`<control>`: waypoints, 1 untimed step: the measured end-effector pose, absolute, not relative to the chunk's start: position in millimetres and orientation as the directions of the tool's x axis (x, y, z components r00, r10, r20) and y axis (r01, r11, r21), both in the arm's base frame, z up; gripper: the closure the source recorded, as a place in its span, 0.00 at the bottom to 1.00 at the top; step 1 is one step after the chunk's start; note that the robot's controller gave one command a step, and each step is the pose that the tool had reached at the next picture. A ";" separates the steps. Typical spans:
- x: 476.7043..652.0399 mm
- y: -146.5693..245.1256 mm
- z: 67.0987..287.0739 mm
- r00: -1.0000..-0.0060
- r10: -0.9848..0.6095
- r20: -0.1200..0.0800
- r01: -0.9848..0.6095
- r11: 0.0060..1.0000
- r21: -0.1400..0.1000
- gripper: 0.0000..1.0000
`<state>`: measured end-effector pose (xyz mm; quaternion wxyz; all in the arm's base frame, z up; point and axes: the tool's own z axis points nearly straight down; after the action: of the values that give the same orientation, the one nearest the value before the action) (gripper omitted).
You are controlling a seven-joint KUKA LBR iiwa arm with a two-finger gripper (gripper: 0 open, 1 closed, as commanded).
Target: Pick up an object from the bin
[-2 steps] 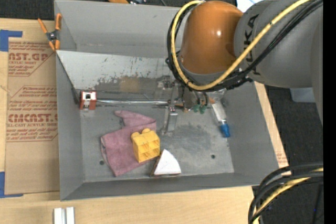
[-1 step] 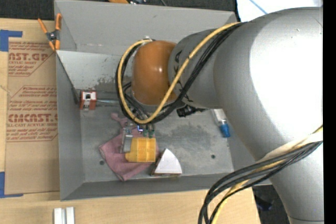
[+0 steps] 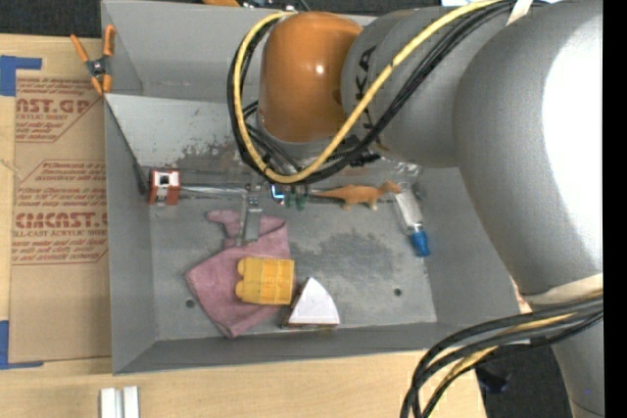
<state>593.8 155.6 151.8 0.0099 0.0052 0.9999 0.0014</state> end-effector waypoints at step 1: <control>504.1 179.6 105.9 -0.956 -0.293 0.006 -0.293 0.956 0.004 0.00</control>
Offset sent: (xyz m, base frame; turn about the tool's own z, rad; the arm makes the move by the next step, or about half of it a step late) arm -0.0354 0.0420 -0.0818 -0.5112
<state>504.1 179.6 105.9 -0.0033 -0.1482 0.9890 0.0014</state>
